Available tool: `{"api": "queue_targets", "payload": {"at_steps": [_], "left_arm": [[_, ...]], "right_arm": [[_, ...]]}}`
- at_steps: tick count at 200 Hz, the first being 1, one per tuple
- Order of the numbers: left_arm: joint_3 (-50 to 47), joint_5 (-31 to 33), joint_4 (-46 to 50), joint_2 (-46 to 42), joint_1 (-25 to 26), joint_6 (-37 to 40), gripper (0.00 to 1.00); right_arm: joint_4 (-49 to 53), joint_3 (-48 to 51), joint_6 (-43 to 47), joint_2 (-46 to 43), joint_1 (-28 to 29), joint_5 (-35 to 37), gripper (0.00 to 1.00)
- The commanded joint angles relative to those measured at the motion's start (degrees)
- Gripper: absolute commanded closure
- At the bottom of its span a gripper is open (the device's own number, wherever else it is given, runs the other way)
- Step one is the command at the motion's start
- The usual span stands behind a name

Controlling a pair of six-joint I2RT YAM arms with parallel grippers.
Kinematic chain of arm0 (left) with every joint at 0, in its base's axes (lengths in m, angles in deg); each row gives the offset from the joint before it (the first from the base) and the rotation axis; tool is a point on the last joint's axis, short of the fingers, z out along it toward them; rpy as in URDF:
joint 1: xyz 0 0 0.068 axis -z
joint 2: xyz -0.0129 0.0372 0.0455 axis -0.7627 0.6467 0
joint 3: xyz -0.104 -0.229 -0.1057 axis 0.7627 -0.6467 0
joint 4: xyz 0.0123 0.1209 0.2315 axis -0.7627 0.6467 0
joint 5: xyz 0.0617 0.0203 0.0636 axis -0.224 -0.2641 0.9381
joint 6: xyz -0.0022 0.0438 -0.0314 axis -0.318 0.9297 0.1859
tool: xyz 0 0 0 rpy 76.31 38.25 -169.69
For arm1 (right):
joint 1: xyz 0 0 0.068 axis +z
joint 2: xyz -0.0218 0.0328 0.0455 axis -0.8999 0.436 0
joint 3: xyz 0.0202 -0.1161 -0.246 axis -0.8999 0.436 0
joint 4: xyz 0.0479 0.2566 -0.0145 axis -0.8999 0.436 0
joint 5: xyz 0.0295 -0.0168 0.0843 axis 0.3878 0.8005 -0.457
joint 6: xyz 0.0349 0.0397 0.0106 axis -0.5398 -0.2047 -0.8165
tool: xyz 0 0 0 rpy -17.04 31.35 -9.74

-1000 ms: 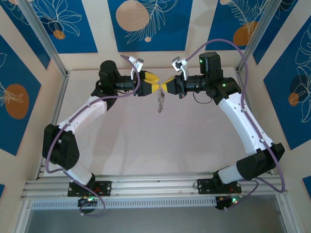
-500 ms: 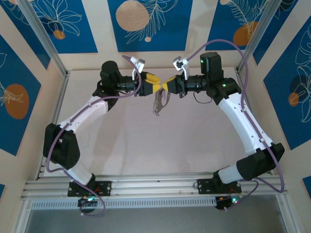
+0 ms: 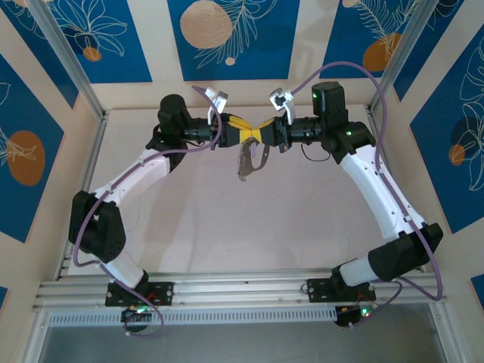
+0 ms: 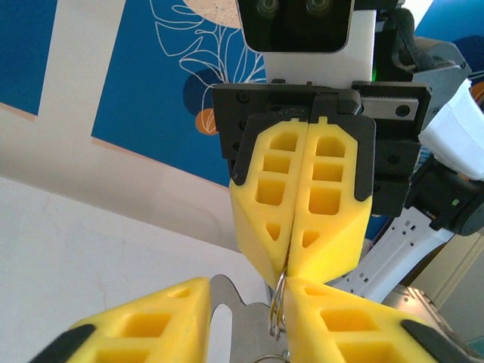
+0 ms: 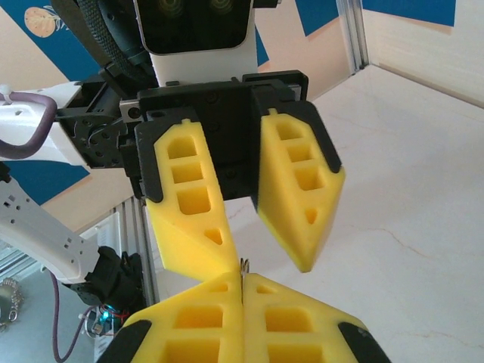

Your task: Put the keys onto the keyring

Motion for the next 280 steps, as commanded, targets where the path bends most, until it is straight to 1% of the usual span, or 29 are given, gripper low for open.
{"api": "queue_targets", "payload": {"at_steps": [1, 13, 20, 35, 45, 64, 109, 142, 163, 172, 200, 228, 236, 250, 258, 270, 280], "left_arm": [[1.87, -1.06, -1.77, 0.48, 0.6, 0.05, 0.73], [1.71, -1.15, -1.93, 0.48, 0.63, 0.06, 0.74], [1.62, -1.28, -1.94, 0.44, 0.7, 0.06, 0.77], [1.35, -1.38, -1.99, 0.4, 0.8, 0.22, 0.89], [1.1, -1.57, -1.8, 0.31, 0.8, 0.45, 1.0], [0.76, -1.86, -1.3, 0.04, 0.81, 0.93, 1.0], [-0.53, -0.34, 0.36, -1.07, 0.86, 2.91, 1.0], [-2.05, 2.99, 2.63, -2.67, 1.11, 5.89, 1.0], [-3.22, 7.16, 5.56, -4.17, 1.64, 8.78, 1.0], [-3.74, 8.0, 6.31, -4.83, 1.9, 10.2, 1.0], [-3.75, 7.0, 6.54, -4.81, 2.11, 11.14, 1.0], [-4.55, 6.4, 3.19, -4.35, 2.14, 8.5, 1.0], [-5.28, 6.45, 0.61, -4.26, 2.07, 6.73, 1.0], [-6.05, 6.99, -2.1, -4.1, 2.11, 5.06, 1.0], [-6.41, 7.42, -3.35, -4.02, 2.1, 4.2, 1.0], [-6.95, 7.77, -5.99, -3.82, 2.03, 2.37, 1.0], [-7.34, 7.75, -9.08, -3.48, 2.03, 0.0, 1.0]], "right_arm": [[-1.05, 0.47, -0.85, -2.06, -0.29, -2.3, 1.0], [-1.11, 0.41, -0.98, -2.07, -0.27, -2.2, 1.0], [-1.02, 0.34, -0.92, -2.19, -0.27, -2.06, 1.0], [-1.07, 0.38, -0.96, -2.13, -0.38, -1.85, 1.0], [-1.21, 0.4, -1.11, -2.27, -0.35, -1.6, 1.0], [-1.56, 0.34, -1.61, -2.14, -0.47, -1.15, 1.0], [-1.88, 0.18, -2.35, -1.78, -0.54, -1.41, 1.0], [-2.39, 0.47, -3.08, -1.81, -0.47, -1.8, 1.0], [-2.99, 0.79, -3.89, -1.8, -0.36, -1.79, 1.0], [-3.35, 1.0, -4.3, -1.75, -0.3, -1.71, 1.0], [-4.5, 1.58, -5.78, -1.37, 0.0, -1.45, 1.0], [-6.1, 1.83, -7.89, -0.95, 0.06, -1.35, 1.0], [-6.54, 1.84, -8.55, -0.98, 0.04, -1.16, 0.94], [-7.63, 2.01, -9.99, -1.41, -0.43, -0.52, 0.78], [-8.47, 2.33, -10.96, -2.0, -0.99, -0.19, 0.71], [-10.51, 3.66, -12.88, -3.34, -2.3, -0.06, 0.64], [-12.72, 5.25, -14.98, -4.97, -3.69, 0.17, 0.62]]}}
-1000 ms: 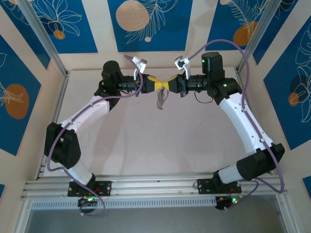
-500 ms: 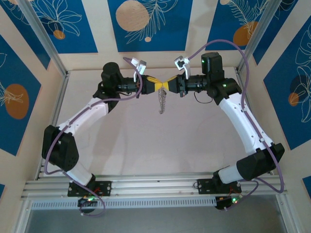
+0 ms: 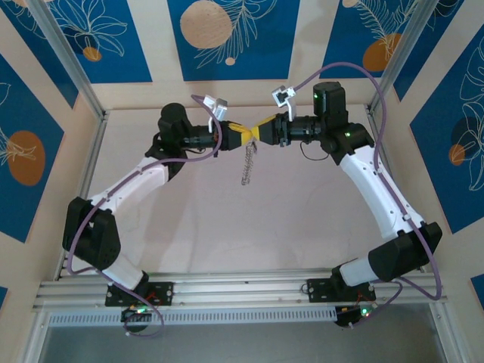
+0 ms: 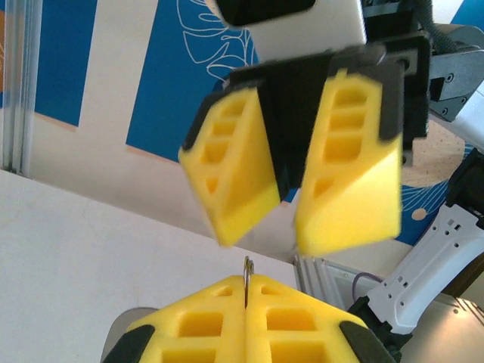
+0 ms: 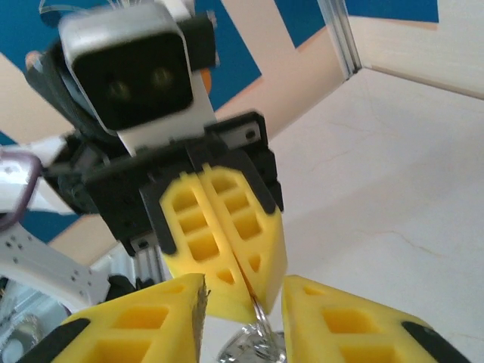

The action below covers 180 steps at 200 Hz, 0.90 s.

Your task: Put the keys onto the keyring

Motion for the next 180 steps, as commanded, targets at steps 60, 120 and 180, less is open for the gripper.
{"api": "queue_targets", "payload": {"at_steps": [60, 120, 180], "left_arm": [[-1.8, 2.55, -25.86, 2.9, 0.27, -18.5, 1.0], [-0.72, 3.16, -27.24, 3.54, 0.29, -21.1, 1.0], [-1.33, 3.63, -26.92, 3.02, 0.35, -21.07, 1.0]], "right_arm": [[-23.73, 22.51, -14.52, -16.63, -6.33, 7.21, 0.57], [-33.0, 36.38, -15.04, -22.86, 0.21, 19.91, 0.51], [-31.22, 36.27, -8.81, -22.44, 10.09, 35.12, 0.44]]}}
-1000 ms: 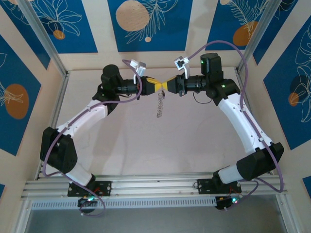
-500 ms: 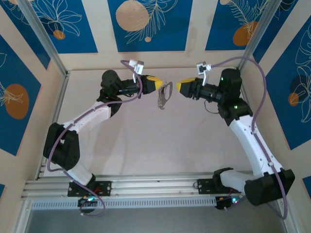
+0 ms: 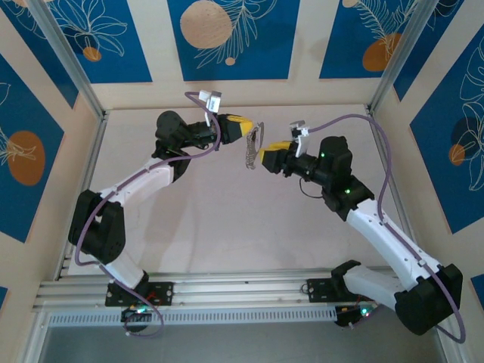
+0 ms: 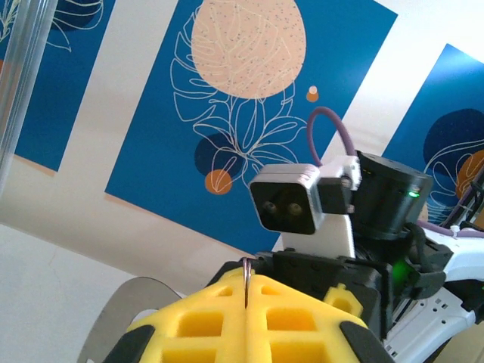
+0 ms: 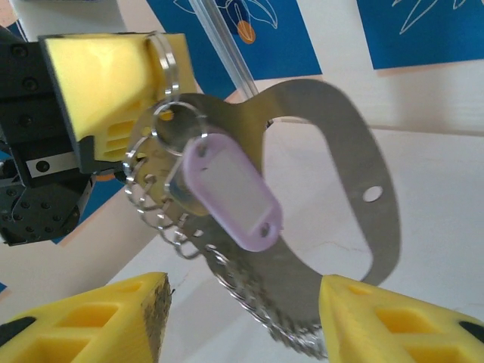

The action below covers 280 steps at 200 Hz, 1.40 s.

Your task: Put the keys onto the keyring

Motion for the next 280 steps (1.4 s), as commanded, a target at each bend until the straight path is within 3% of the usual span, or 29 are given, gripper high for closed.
{"api": "queue_targets", "payload": {"at_steps": [1, 139, 180, 280], "left_arm": [[0.56, 0.44, -3.26, -0.3, 0.31, -0.53, 1.0], [1.0, -0.24, -2.9, -0.6, 0.33, -0.54, 1.0], [0.96, -0.39, -2.9, -0.71, 0.36, -0.54, 1.0], [0.82, -0.39, -2.89, -1.07, 0.49, -0.52, 1.0]], "right_arm": [[-1.49, -0.01, 3.55, -0.91, 2.5, 9.3, 0.44], [-1.46, -1.35, 7.31, -0.8, 4.24, 14.94, 0.47], [-2.17, 0.91, 6.49, -4.15, 2.38, 15.16, 0.47], [-3.62, -1.93, 6.7, 0.61, 4.0, 13.23, 0.48]]}}
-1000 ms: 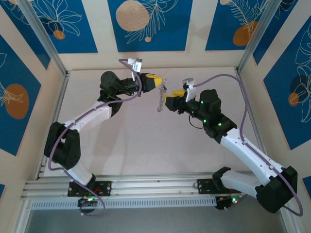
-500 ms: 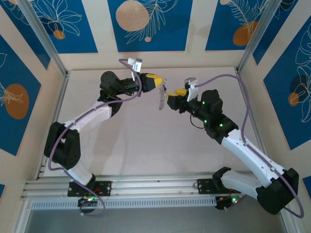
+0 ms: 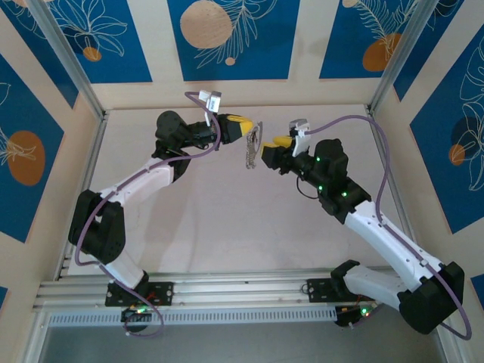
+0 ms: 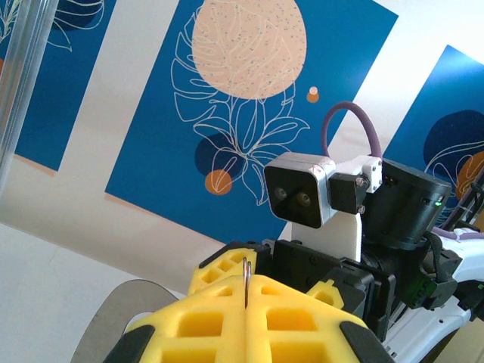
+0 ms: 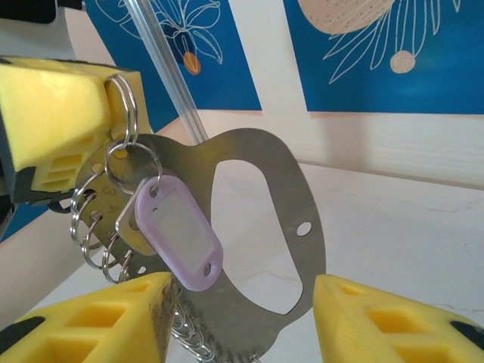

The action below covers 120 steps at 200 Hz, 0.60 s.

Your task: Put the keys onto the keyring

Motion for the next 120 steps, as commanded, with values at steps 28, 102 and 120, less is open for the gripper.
{"api": "queue_targets", "payload": {"at_steps": [28, 102, 120], "left_arm": [[0.78, -0.37, -2.68, -1.15, 0.49, -0.27, 1.0], [0.87, -0.35, -2.37, -1.34, 0.57, -0.04, 1.0], [0.89, -0.28, -2.2, -1.35, 0.66, 0.07, 1.0]], "right_arm": [[-2.28, -2.26, 1.15, 1.1, 1.38, 0.05, 0.48], [-2.68, -3.18, 1.37, 2.22, 2.11, -0.63, 0.47], [-2.89, -3.57, 1.42, 2.61, 2.24, -0.66, 0.47]]}}
